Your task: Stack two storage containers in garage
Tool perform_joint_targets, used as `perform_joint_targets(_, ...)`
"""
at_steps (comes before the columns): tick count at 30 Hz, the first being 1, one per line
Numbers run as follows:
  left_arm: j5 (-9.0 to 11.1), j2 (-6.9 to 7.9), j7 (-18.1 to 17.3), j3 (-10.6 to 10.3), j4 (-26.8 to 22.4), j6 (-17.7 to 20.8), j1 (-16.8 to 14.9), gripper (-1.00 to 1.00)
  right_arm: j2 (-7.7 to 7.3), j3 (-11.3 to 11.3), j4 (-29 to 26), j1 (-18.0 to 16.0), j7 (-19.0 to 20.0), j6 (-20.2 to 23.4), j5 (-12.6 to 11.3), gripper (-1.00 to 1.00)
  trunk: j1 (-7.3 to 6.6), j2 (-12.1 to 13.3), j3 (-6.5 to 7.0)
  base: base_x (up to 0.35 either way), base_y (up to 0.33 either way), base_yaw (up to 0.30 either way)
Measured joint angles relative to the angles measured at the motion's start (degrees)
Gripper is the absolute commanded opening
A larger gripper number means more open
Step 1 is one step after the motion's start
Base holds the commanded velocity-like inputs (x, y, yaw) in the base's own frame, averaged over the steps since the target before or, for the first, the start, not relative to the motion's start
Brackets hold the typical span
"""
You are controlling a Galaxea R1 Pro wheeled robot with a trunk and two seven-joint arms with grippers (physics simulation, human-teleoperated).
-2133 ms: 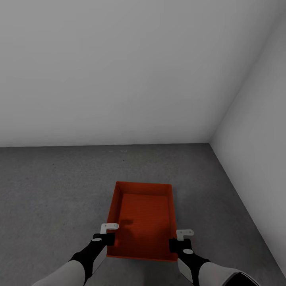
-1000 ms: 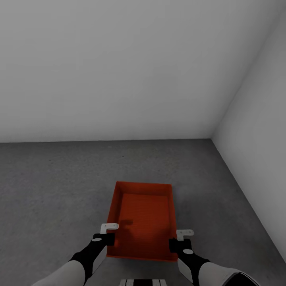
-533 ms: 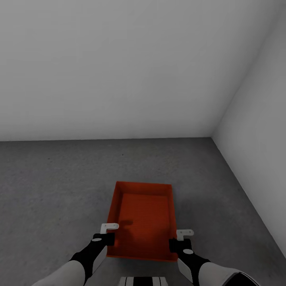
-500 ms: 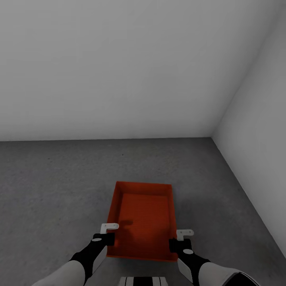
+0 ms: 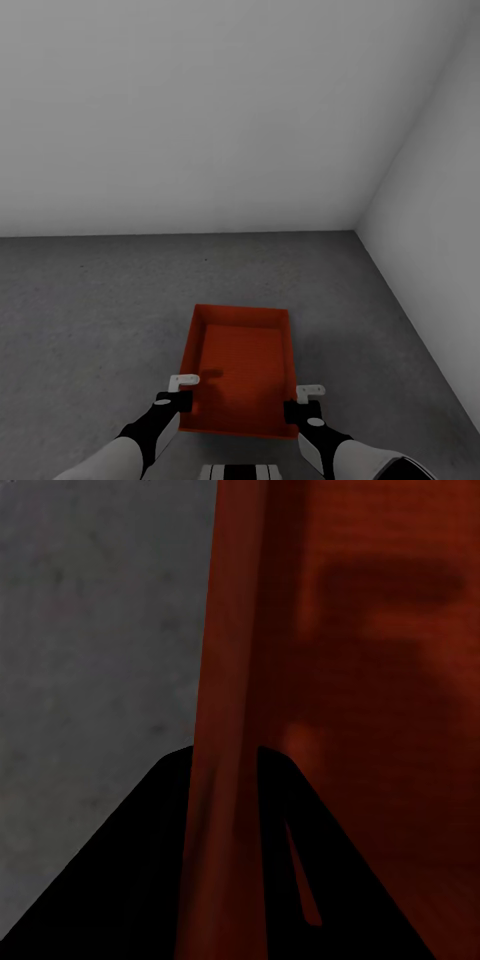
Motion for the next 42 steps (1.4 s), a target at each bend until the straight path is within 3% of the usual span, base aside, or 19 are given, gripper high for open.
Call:
perform_joint_targets(5, 0.02, 0.03, -0.03, -0.01, 0.02, -0.01, 0.0, -1.0, 0.04, 0.06, 0.01, -0.01, -0.04, 0.0, -0.05, -1.0, 0.0, 0.0, 0.0, 0.0, 0.0, 0.0)
perform_joint_targets(6, 0.0, 0.04, -0.04, 0.01, 0.02, -0.01, 0.0, 1.0, 0.04, 0.08, 0.02, -0.02, -0.05, 0.0, -0.06, -1.0, 0.0, 0.0, 0.0, 0.0, 0.0, 0.0)
perform_joint_targets(7, 0.89, 0.05, -0.08, -0.49, 0.32, 0.0, 0.02, 1.0, -0.52, 1.31, -0.22, -0.05, -1.06, 0.01, 0.71, 1.0, 0.0, 0.0, 0.0, 0.0, 0.0, 0.0)
perform_joint_targets(9, 0.76, 0.06, 0.05, -0.48, 0.28, 0.03, 0.01, 1.0, -2.7, 0.43, -0.16, -0.03, -2.01, -0.15, 0.18, 1.0, 0.0, 0.0, 0.0, 0.0, 0.0, 0.0)
perform_joint_targets(42, 0.34, 0.07, 0.04, -0.31, 0.22, 0.07, 0.0, 1.0, -2.84, 0.23, -0.14, -0.02, -2.54, -0.22, 0.06, 1.0, -0.44, 0.79, 0.36, 0.0, 0.0, 0.0)
